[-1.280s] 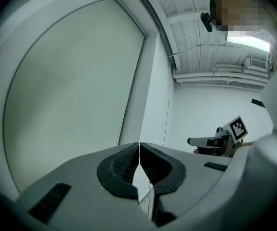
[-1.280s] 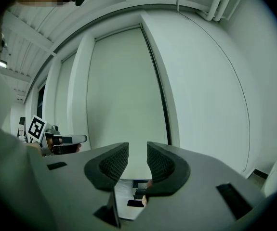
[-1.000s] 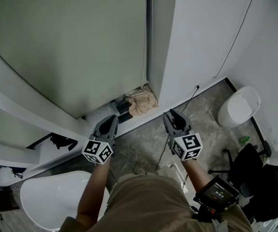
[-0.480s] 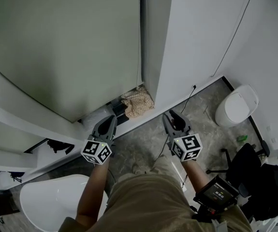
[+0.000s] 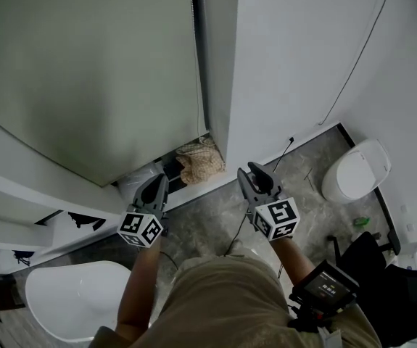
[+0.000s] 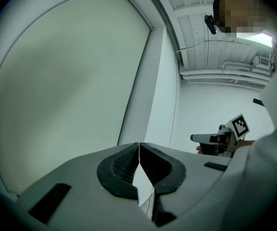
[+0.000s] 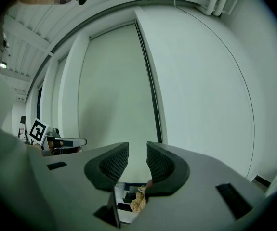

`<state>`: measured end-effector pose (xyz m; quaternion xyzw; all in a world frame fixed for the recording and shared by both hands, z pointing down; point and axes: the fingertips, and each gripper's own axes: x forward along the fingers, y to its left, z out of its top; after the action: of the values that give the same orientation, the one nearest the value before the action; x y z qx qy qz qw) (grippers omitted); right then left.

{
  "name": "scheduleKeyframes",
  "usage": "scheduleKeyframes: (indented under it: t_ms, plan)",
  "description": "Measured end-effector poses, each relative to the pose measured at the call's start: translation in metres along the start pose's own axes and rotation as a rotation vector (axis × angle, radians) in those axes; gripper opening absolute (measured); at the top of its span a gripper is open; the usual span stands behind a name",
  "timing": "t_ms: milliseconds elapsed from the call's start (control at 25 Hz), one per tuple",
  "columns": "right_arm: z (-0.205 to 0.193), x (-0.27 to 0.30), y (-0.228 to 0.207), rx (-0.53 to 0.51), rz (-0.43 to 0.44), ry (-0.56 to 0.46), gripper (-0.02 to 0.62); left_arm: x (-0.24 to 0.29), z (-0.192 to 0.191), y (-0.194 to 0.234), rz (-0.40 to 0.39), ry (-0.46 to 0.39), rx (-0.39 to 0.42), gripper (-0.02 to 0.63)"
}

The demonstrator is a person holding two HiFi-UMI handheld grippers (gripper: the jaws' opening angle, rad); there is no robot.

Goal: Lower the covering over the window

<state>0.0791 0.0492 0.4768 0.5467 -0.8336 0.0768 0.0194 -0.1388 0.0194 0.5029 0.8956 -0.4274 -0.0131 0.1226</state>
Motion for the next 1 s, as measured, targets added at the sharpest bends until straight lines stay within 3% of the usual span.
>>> scheduleKeyframes:
  t_ms: [240, 440, 560, 1000]
  plan:
    - [0.000, -0.006, -0.013, -0.003, 0.031, 0.000, 0.114, 0.001, -0.005, -0.015, 0.028, -0.008, 0.003, 0.021]
    - [-0.005, -0.020, -0.060, 0.007, 0.056, 0.004, 0.114, 0.031, -0.019, -0.046, 0.062, 0.005, -0.003, 0.021]
    - [-0.009, -0.023, -0.066, 0.024, 0.058, 0.007, 0.114, 0.032, -0.023, -0.054, 0.065, 0.017, -0.001, 0.021]
    - [-0.015, 0.000, -0.069, 0.058, 0.033, 0.014, 0.114, 0.056, -0.016, -0.032, 0.032, 0.049, 0.007, 0.021]
